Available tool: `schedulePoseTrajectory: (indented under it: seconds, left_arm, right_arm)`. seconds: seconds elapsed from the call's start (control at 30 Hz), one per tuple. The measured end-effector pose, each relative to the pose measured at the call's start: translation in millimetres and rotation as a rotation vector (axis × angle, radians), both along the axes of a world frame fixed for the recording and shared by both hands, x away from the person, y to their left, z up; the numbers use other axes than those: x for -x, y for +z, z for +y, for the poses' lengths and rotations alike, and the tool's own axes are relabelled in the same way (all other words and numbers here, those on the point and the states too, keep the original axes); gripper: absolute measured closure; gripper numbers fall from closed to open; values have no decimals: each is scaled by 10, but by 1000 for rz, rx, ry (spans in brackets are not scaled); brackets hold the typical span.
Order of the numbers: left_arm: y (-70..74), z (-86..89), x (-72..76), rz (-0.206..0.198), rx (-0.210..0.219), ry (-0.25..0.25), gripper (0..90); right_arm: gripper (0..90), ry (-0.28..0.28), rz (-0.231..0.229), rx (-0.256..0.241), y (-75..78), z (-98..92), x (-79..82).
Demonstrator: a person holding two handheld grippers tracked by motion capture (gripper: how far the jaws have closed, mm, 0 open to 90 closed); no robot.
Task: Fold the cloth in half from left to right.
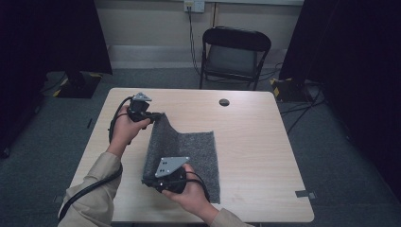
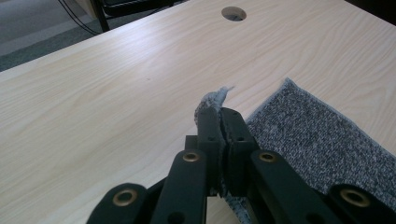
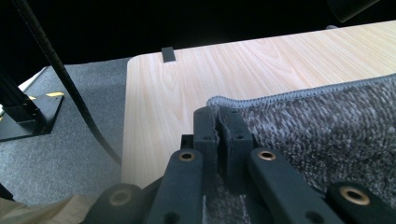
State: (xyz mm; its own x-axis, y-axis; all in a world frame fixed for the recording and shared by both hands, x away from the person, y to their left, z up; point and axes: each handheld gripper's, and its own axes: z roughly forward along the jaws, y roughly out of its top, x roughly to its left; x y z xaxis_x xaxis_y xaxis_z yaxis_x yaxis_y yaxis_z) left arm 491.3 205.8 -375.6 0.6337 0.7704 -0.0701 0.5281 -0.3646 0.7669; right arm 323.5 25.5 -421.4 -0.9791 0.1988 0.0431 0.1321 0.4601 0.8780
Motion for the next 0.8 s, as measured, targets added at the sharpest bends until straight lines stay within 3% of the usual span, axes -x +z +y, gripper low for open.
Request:
schedulePoseTrajectory:
  seconds: [0.4,0.8]
  left_arm:
    - [124,145,53,-6,-10,11,876]
    - [93,-81,-21,2,-10,-11,876]
  right_arm:
    - [865,17,0,-23,53,102,28]
    - [864,-9,11,-27,46,-97,5]
